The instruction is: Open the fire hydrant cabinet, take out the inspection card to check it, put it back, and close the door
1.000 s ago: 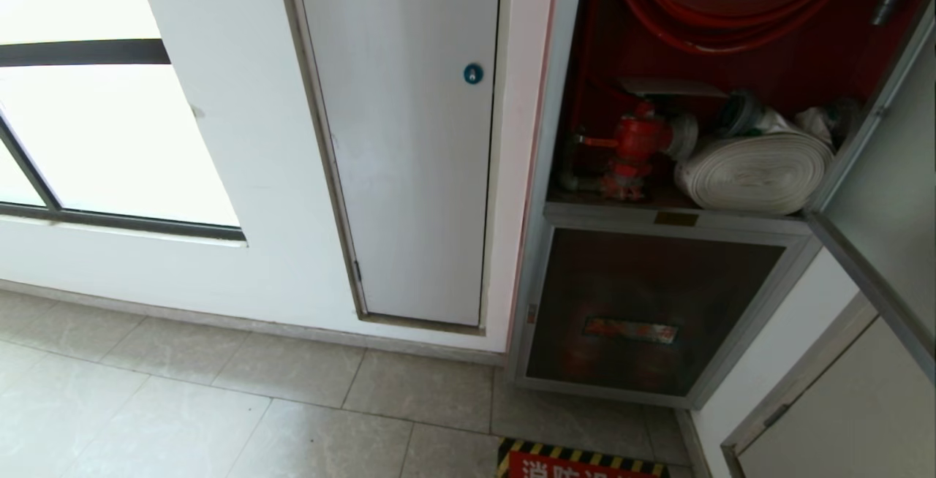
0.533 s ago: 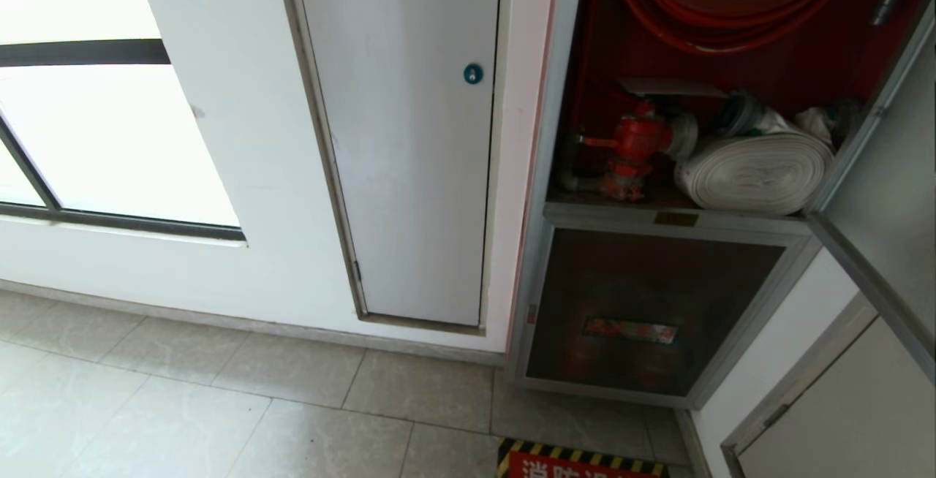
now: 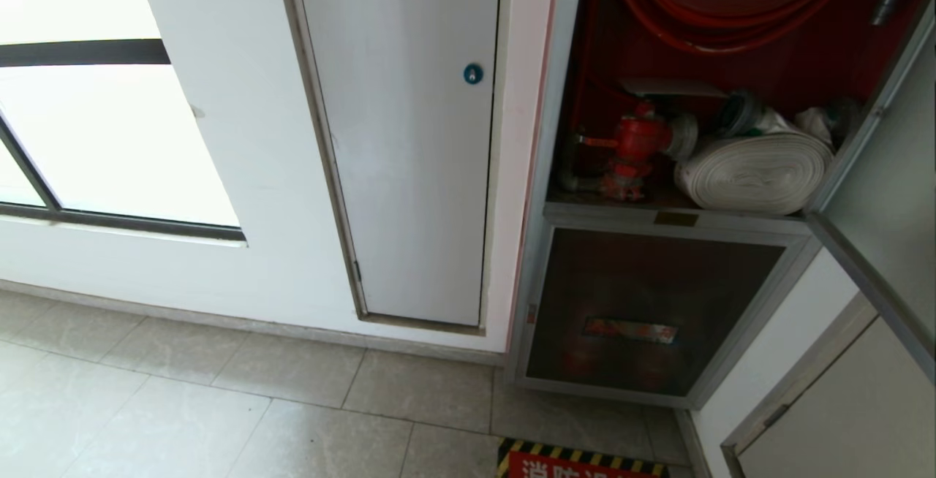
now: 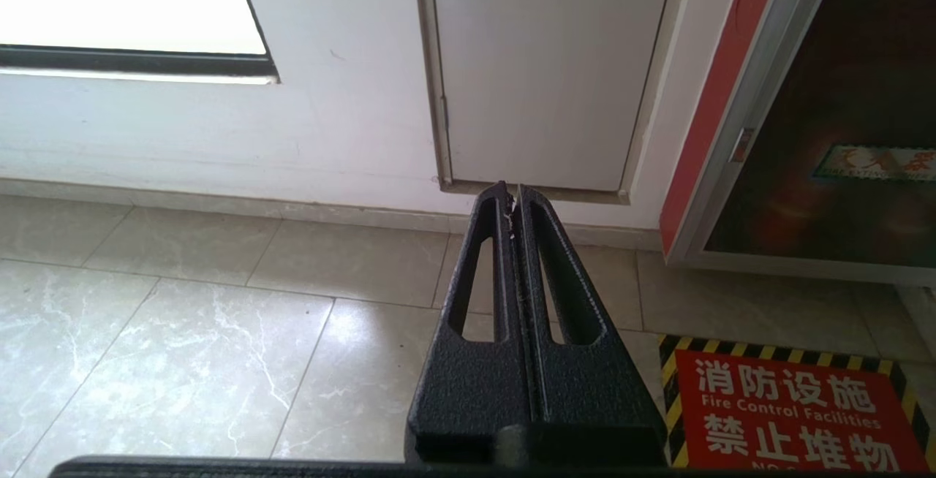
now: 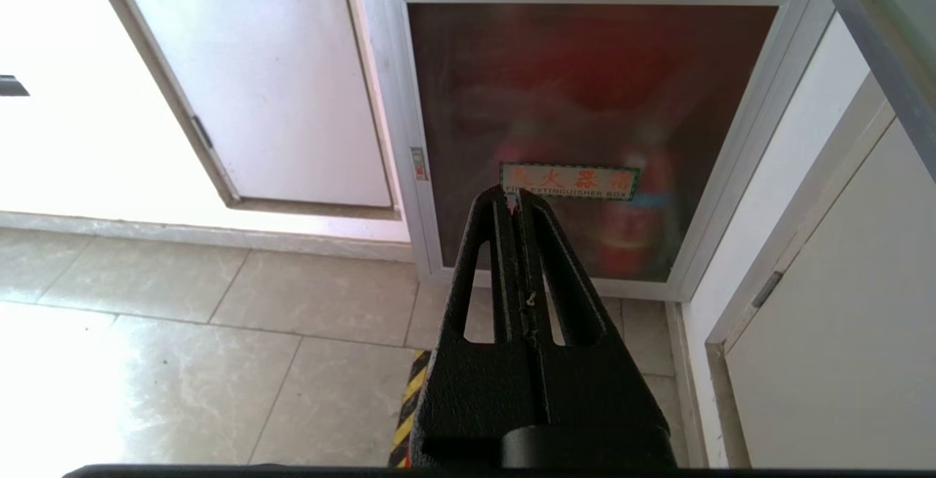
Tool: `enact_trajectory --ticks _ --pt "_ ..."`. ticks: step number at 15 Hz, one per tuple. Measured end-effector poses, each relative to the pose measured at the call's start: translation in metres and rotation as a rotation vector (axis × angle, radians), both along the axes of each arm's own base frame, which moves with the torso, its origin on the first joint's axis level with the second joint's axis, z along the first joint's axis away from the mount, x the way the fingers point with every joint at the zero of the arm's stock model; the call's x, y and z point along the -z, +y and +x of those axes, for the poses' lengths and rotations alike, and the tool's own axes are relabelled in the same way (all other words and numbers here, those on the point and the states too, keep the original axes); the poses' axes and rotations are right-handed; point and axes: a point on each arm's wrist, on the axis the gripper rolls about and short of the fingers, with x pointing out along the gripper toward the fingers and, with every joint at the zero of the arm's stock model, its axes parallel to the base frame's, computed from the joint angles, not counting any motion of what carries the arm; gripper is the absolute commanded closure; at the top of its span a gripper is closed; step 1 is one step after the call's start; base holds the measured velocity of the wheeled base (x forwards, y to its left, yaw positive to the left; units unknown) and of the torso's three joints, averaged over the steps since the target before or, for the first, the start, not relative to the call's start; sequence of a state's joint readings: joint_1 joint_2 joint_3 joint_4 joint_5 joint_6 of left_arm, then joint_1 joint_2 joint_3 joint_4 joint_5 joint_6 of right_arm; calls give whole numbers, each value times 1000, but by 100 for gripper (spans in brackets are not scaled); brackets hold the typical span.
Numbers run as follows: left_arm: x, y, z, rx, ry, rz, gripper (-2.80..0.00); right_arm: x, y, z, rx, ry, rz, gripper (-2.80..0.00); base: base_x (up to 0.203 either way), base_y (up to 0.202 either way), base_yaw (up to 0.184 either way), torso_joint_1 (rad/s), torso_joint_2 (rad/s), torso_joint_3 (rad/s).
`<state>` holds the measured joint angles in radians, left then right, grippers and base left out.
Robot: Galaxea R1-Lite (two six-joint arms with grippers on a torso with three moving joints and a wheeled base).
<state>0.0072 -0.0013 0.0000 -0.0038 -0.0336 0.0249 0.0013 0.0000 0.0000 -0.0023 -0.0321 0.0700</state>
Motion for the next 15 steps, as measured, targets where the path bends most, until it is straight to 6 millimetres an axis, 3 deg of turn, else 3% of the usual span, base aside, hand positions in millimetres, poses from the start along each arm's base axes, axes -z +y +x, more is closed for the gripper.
enact_trajectory --ticks 15 --pt "0 1 0 -25 -1 -29 0 0 0 0 0 1 -1 0 183 0 -1 3 2 2"
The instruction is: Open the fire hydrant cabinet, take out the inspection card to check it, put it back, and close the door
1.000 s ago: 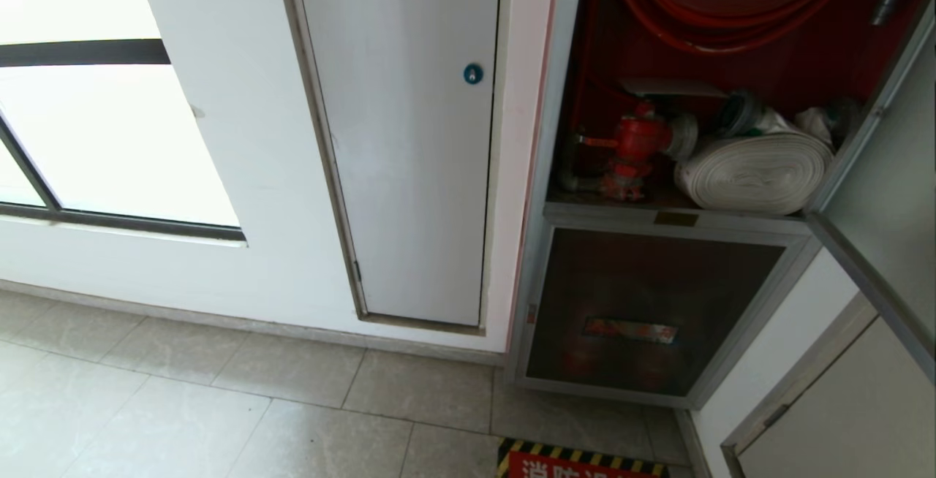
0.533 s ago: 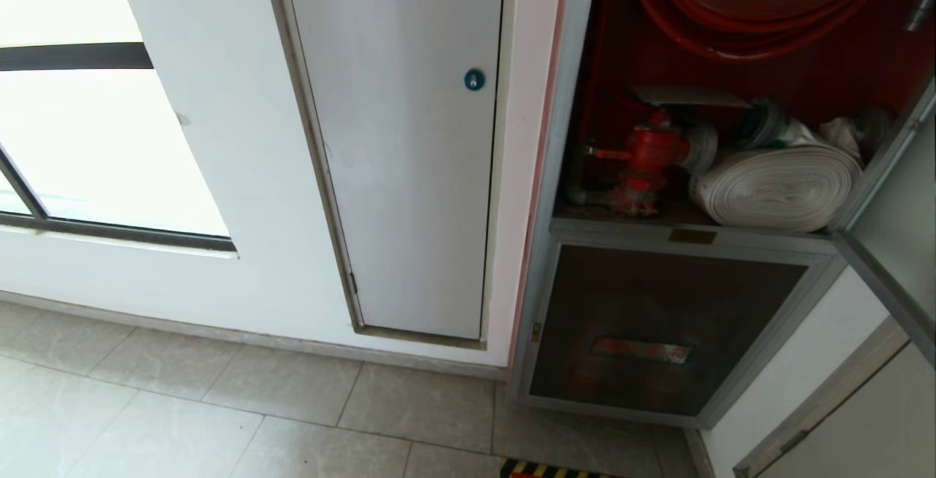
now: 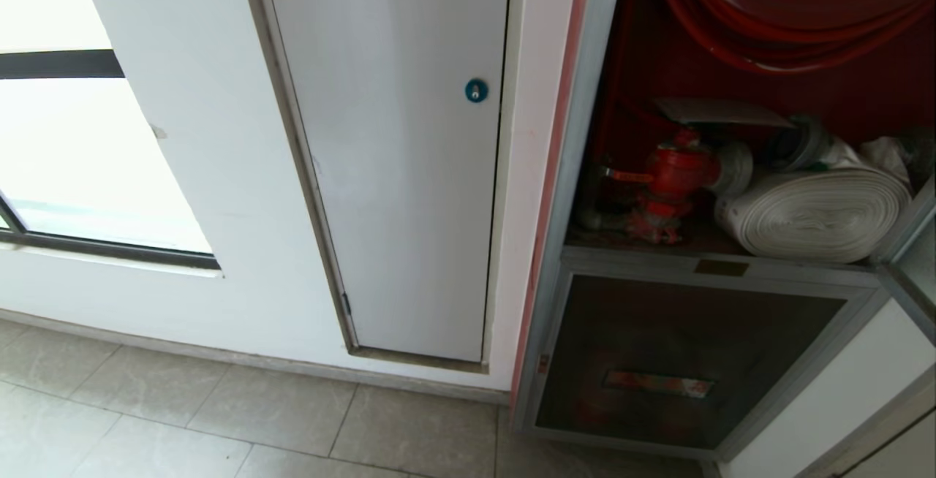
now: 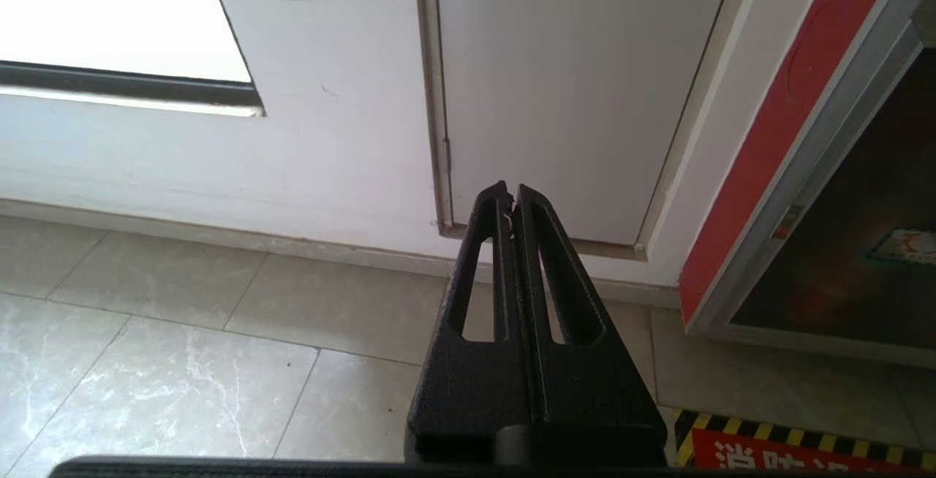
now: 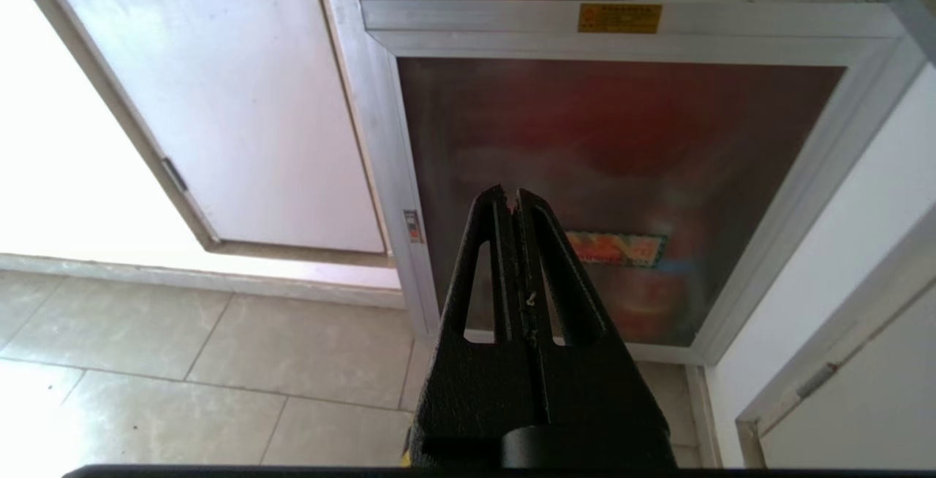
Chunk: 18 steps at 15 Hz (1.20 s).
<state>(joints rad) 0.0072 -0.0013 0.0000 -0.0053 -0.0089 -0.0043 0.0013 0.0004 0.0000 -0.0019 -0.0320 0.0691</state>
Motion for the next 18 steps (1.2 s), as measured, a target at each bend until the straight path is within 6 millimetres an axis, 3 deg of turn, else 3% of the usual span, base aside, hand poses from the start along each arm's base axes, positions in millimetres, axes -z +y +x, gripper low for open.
enact_trajectory --ticks 18 --pt "0 0 0 0 0 0 0 0 0 0 0 0 0 0 195 0 0 3 3 2"
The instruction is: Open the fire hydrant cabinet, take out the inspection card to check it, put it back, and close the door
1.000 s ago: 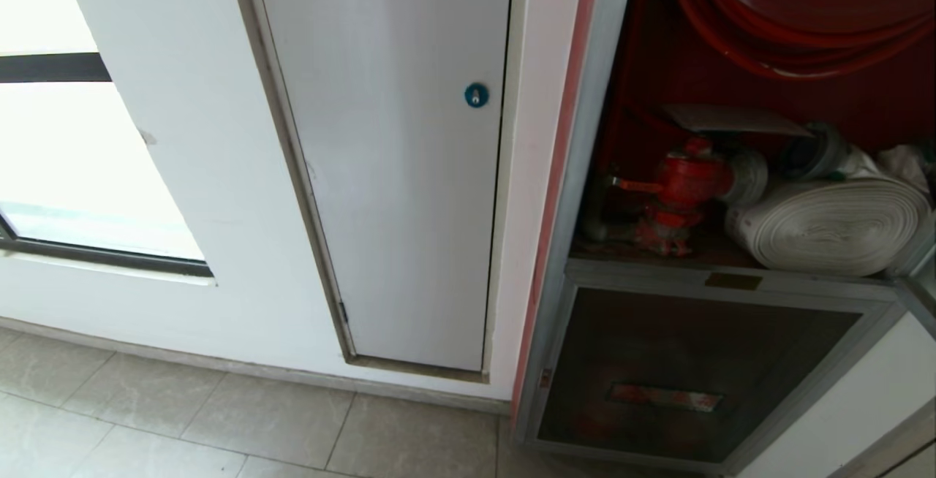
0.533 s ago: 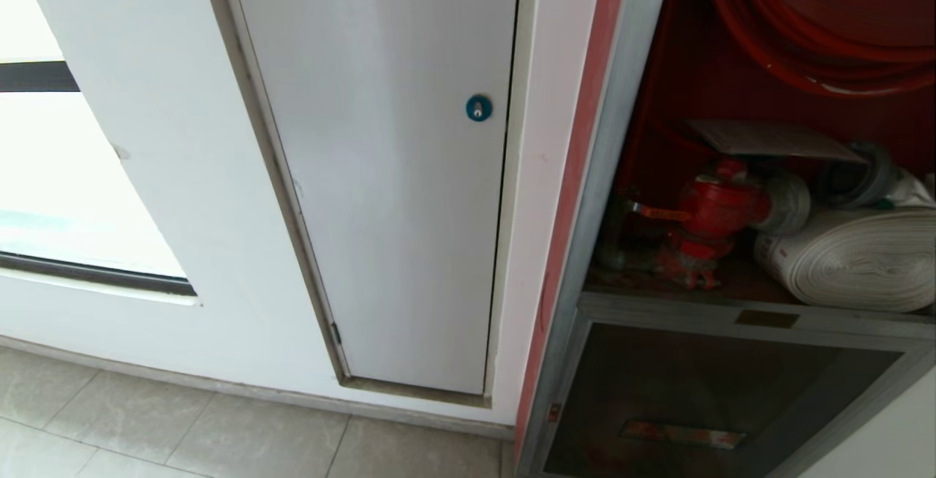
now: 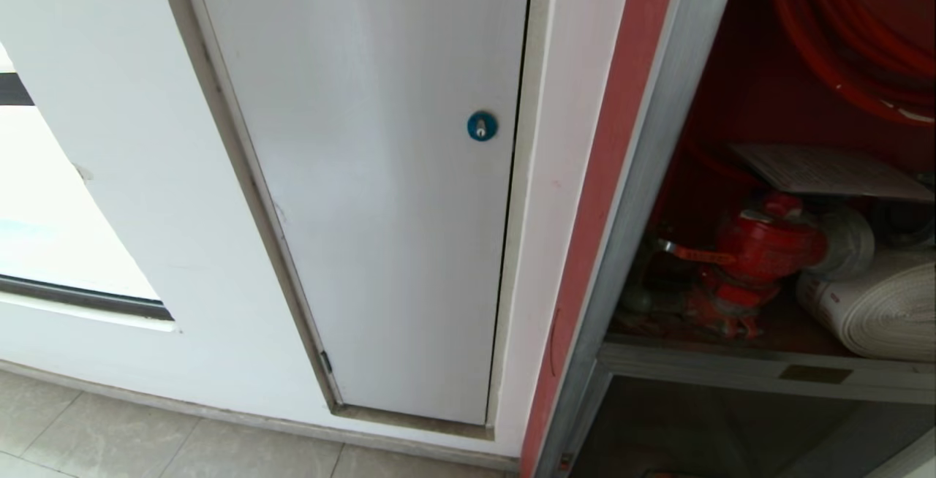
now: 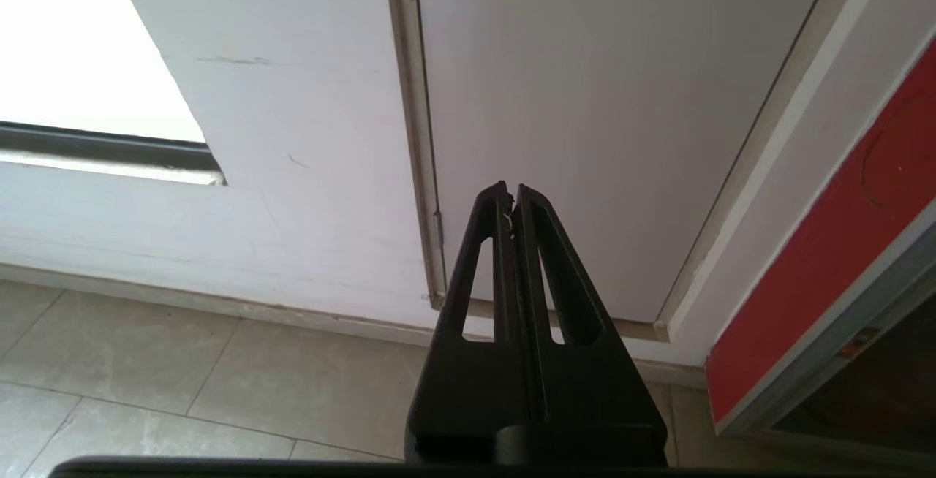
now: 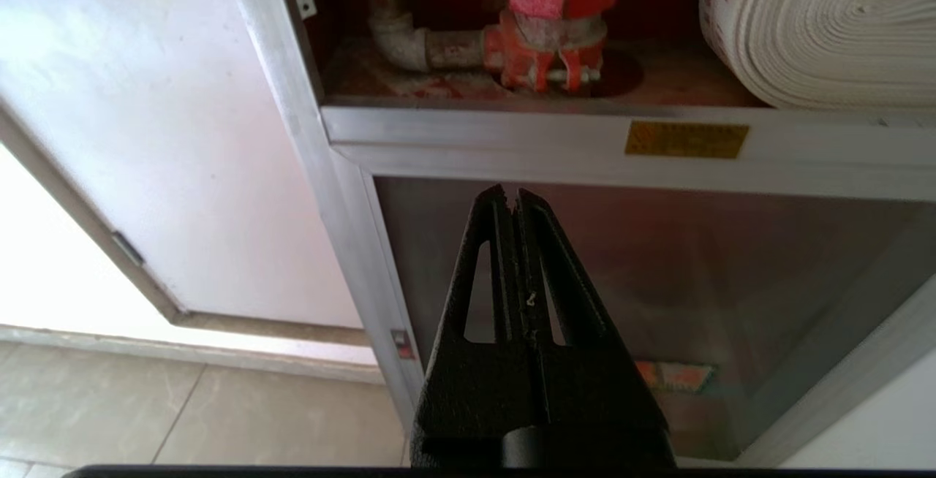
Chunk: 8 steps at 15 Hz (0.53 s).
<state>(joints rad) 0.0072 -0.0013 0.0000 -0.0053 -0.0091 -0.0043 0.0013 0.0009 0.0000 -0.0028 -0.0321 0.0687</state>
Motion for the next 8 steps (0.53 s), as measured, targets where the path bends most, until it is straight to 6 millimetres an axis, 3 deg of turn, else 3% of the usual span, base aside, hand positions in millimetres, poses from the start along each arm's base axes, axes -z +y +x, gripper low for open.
enact_trajectory --ticks 5,8 --pt "0 0 0 -2 0 -8 0 0 0 0 0 1 1 0 190 0 -1 2 5 4" --pt "0 0 0 -3 0 -9 0 0 0 0 0 1 2 0 29 0 0 6 4 -1"
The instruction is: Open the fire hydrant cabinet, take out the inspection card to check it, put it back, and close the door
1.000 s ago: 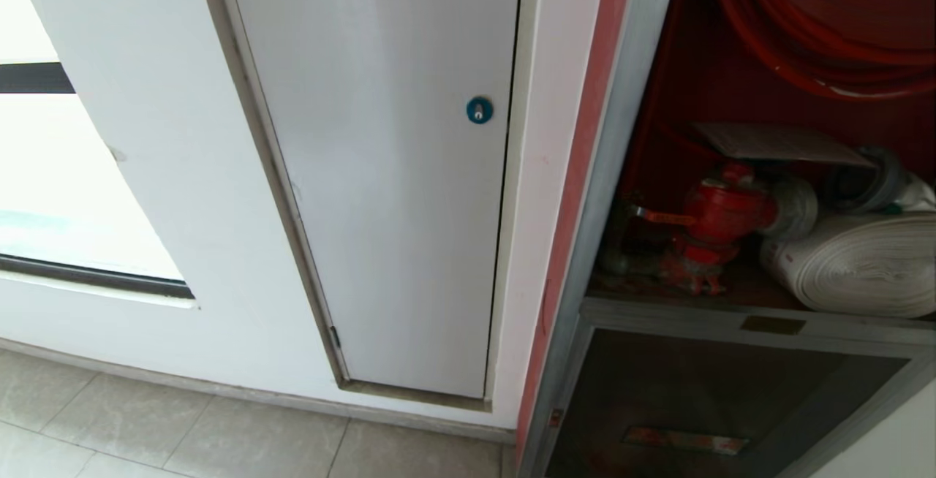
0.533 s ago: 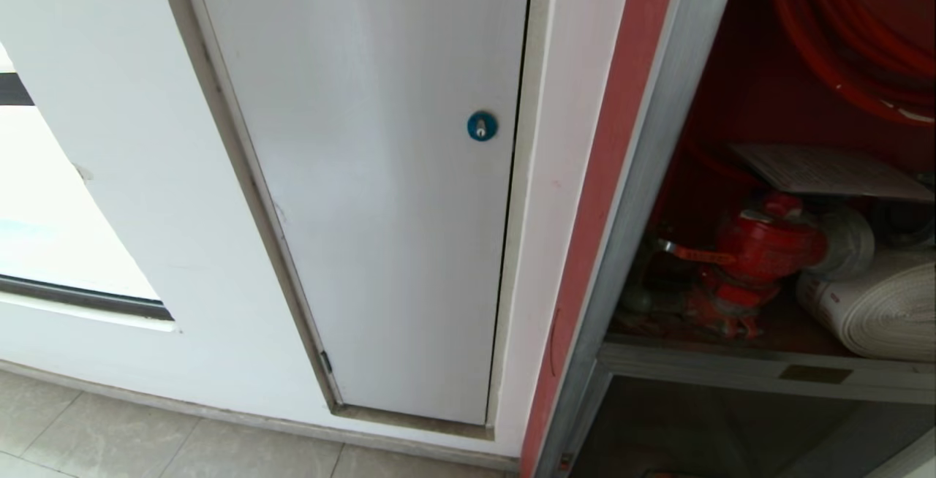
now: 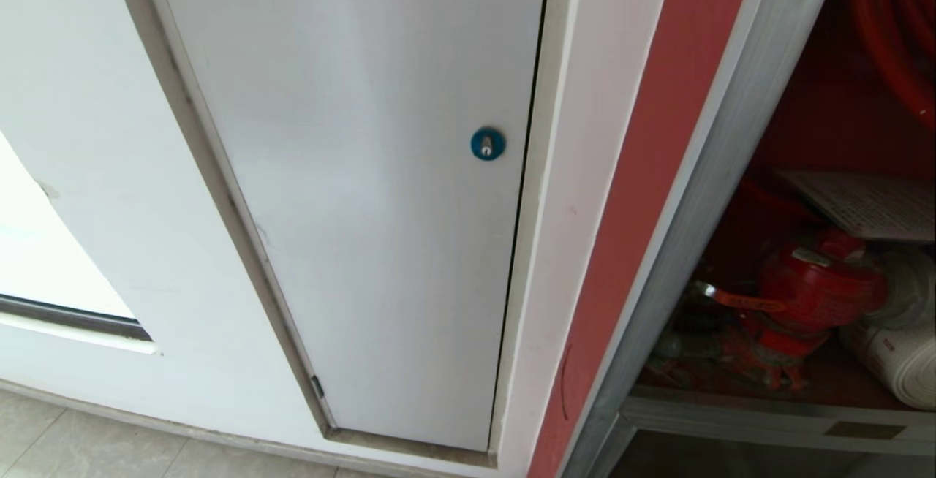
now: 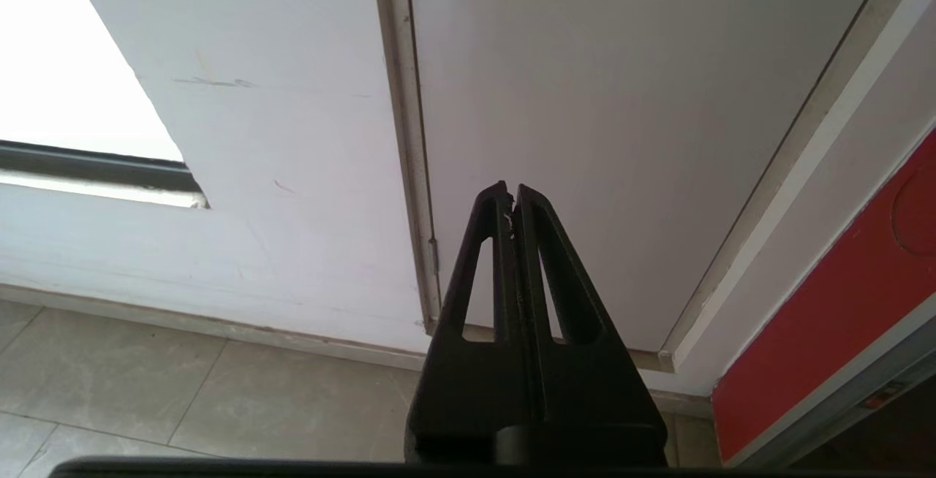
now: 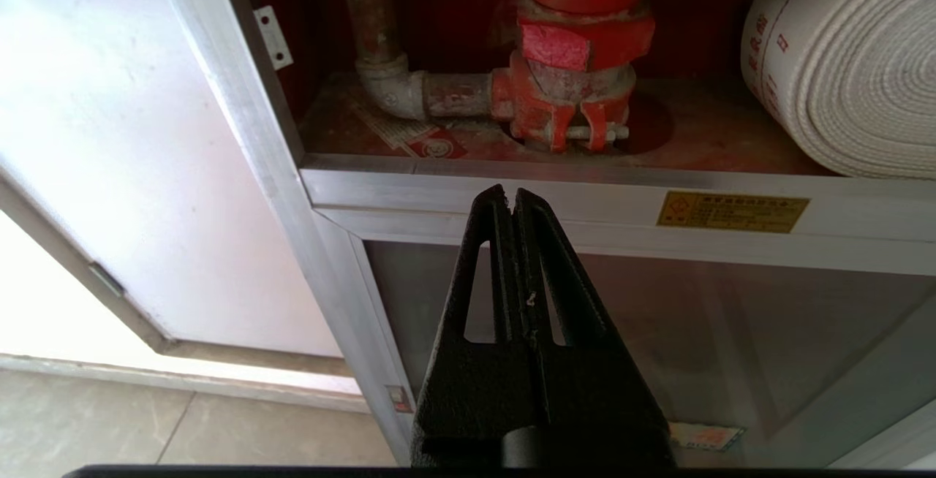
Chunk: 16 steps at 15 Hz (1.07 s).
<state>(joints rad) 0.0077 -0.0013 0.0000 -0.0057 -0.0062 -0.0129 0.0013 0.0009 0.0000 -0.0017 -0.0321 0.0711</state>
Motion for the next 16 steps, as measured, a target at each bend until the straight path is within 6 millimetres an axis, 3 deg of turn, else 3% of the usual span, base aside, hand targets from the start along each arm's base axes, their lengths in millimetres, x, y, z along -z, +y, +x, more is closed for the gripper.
enact_trajectory --ticks 16 --pt "0 0 0 0 0 0 0 0 0 0 0 4 -1 0 0 0 0 0 0 0"
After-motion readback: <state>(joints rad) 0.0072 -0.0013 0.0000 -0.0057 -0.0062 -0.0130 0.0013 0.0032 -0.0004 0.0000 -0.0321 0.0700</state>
